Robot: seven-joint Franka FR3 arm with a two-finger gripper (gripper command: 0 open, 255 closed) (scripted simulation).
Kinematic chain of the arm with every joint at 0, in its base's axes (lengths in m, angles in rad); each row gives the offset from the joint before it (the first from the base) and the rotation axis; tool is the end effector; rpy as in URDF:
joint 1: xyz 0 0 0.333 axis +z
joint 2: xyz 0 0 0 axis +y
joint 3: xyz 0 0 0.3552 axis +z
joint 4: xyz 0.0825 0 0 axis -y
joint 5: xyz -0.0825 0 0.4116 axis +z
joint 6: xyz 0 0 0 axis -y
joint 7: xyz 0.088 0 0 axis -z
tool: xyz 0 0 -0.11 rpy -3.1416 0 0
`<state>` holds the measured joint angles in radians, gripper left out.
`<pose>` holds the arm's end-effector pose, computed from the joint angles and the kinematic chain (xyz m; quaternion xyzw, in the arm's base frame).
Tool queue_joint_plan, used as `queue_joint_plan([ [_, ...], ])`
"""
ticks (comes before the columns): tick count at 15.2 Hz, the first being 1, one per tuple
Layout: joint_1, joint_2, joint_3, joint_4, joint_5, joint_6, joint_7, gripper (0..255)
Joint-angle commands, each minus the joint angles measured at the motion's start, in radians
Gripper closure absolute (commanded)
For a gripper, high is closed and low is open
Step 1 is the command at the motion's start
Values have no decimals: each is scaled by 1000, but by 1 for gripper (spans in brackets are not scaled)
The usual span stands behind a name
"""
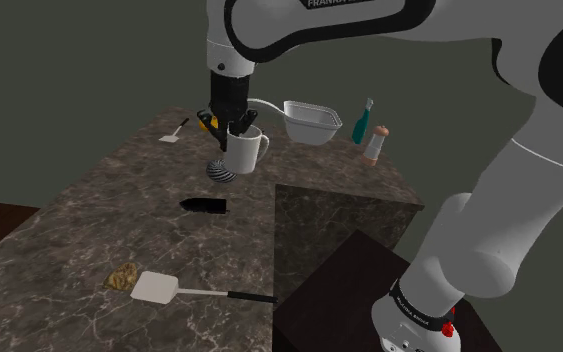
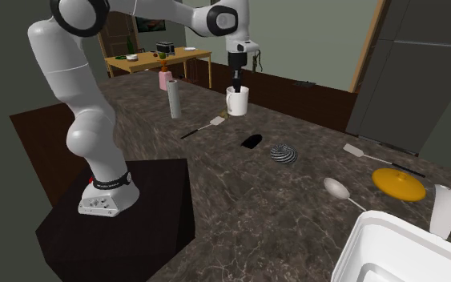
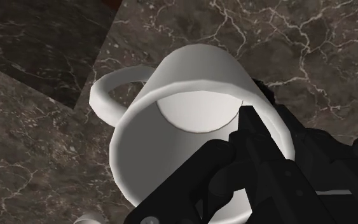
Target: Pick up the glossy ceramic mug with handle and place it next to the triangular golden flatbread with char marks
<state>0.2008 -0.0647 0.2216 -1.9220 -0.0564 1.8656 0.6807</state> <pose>0.5177 0.2308 0.5456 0.9921 -0.1209 0.0207 0.0273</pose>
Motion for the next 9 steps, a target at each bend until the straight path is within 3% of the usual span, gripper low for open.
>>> queue_joint_plan([
  [1,21,43,25,48,-9,-9,50,255],
  [9,123,250,105,304,-73,-81,236,255],
])
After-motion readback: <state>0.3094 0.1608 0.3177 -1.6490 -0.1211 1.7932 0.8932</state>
